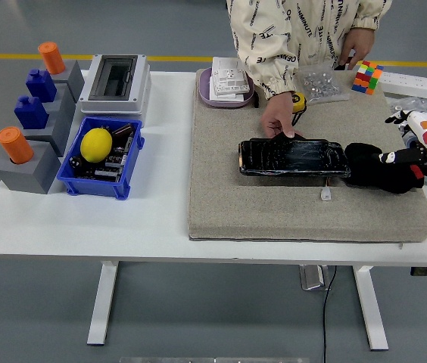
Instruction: Pick the rag up,wipe the panel,place it on the desk
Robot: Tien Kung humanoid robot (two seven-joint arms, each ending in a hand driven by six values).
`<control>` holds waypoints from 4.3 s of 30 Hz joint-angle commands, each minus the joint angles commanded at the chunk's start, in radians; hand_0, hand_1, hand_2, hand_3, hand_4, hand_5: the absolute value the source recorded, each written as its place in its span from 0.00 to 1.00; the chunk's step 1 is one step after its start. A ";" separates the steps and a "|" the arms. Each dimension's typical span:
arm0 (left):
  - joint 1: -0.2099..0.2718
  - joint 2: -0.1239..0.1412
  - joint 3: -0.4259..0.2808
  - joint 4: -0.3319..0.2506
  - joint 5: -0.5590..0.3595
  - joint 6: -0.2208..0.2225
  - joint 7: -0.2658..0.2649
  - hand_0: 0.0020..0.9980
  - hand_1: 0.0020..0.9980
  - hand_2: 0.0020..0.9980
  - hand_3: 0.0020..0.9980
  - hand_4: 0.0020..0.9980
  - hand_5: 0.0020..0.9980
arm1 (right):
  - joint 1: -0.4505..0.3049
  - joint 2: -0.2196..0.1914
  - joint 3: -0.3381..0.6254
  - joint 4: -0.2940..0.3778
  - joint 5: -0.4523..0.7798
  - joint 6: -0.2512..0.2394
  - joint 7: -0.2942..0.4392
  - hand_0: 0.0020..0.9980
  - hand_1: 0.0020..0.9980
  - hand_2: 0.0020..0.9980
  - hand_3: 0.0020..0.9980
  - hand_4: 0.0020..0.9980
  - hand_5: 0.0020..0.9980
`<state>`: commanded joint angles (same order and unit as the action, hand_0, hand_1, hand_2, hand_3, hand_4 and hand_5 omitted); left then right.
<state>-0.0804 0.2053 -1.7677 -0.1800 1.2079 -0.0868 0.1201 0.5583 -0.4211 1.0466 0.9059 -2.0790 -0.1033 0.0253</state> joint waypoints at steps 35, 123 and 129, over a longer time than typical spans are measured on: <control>-0.003 -0.006 0.012 0.000 -0.007 0.001 0.001 0.72 0.72 0.77 0.62 0.69 0.58 | 0.026 0.025 -0.097 -0.054 0.090 0.045 0.022 0.73 0.68 0.75 0.76 1.00 0.52; -0.032 -0.039 0.070 0.000 -0.055 0.003 0.008 0.73 0.72 0.77 0.63 0.69 0.58 | -0.033 0.046 -0.005 -0.109 0.036 -0.007 0.066 0.70 0.66 0.73 0.74 1.00 0.46; -0.033 -0.038 0.067 0.000 -0.053 0.004 0.008 0.73 0.72 0.77 0.63 0.69 0.58 | -0.035 0.046 -0.009 -0.126 0.044 -0.006 0.074 0.70 0.67 0.73 0.74 1.00 0.46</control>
<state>-0.1136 0.1676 -1.7003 -0.1800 1.1550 -0.0832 0.1284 0.5235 -0.3748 1.0377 0.7800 -2.0354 -0.1093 0.0996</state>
